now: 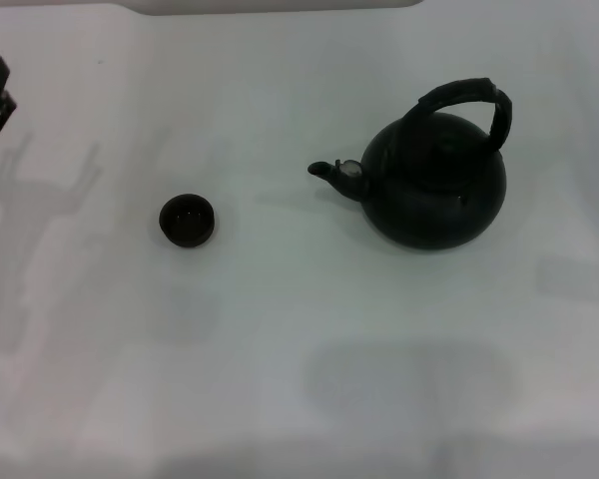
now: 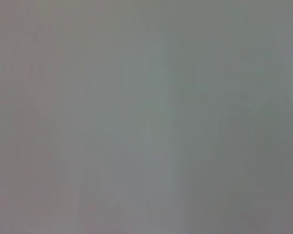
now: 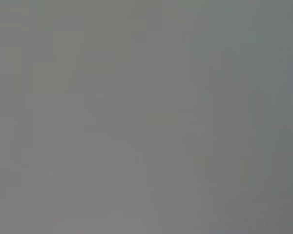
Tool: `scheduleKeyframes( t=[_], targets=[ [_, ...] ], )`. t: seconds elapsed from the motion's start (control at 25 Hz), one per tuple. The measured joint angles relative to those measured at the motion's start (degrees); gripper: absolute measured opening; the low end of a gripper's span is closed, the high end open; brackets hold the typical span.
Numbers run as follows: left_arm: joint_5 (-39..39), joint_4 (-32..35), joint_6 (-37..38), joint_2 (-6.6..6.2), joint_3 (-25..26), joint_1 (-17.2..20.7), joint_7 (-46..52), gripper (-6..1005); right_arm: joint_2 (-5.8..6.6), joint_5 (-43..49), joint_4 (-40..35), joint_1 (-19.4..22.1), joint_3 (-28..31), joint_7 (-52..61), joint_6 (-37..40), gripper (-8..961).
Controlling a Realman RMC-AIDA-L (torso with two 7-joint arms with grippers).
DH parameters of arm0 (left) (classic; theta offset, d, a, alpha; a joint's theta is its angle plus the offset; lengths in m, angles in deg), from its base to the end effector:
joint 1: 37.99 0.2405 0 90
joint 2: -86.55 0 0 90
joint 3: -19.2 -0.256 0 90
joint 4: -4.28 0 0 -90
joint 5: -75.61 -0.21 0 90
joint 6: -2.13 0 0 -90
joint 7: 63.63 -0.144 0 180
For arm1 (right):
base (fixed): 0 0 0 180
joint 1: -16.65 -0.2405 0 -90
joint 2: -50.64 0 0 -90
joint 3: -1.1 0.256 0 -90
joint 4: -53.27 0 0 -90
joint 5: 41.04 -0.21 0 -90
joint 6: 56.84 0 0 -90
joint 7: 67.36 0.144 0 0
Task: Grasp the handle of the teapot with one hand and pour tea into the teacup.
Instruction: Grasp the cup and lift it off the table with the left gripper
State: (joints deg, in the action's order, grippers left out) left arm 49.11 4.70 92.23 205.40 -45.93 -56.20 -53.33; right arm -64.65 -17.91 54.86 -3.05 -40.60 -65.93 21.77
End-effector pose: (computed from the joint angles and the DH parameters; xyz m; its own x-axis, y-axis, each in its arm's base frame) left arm -0.3397 0.2648 0.0132 0.7375 -0.2460 0.6289 0.5879 -0.2244 -0.7772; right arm 0.4044 0.2758 0.0776 0.8411 0.1035 -0.5309 -0.5378 0.2644 -0.8005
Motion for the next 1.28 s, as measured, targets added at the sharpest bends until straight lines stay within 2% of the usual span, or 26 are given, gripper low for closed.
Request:
scheduleKeyframes(
  t=[0.16, 0.4, 0.56, 0.76, 0.96, 1.08, 1.16, 1.28],
  targets=[
    [-1.4, 1.0, -0.1, -0.58, -0.1, 2.5, 5.1, 874, 0.13, 0.5, -0.4, 0.4, -1.8, 3.4, 0.0, 858],
    [-7.1, 6.4, -1.8, -1.32, -0.1, 8.2, 13.0, 874, 0.25, 0.6, -1.7, 0.6, -2.4, 4.2, -1.1, 857],
    [-11.0, 15.2, -8.1, -2.02, -0.2, 12.4, 20.3, 873, 0.19, 1.1, -2.9, 0.1, -3.7, 4.5, -4.1, 857],
    [-18.3, 28.3, -19.5, -1.96, 0.4, 15.3, 30.2, 873, 0.15, 2.0, -3.3, -0.5, -3.8, 4.8, -5.5, 858],
    [-32.5, 41.2, -29.1, -3.58, 0.5, 15.8, 49.1, 873, 0.16, 2.0, -3.3, -0.8, -3.8, 4.7, -6.7, 858],
    [-48.8, 50.0, -31.8, -4.22, 0.7, 14.6, 64.7, 872, 0.17, 2.0, -3.3, -0.9, -3.8, 4.7, -7.6, 858],
    [-54.6, 52.8, -31.6, -4.1, 0.7, 13.9, 69.7, 872, 0.17, 2.0, -3.3, -0.9, -3.8, 4.6, -8.0, 858],
    [-62.3, 56.1, -30.5, -2.92, 0.7, 13.2, 74.2, 872, 0.17, 2.0, -3.5, -0.9, -3.8, 4.6, -9.4, 858]
  ],
)
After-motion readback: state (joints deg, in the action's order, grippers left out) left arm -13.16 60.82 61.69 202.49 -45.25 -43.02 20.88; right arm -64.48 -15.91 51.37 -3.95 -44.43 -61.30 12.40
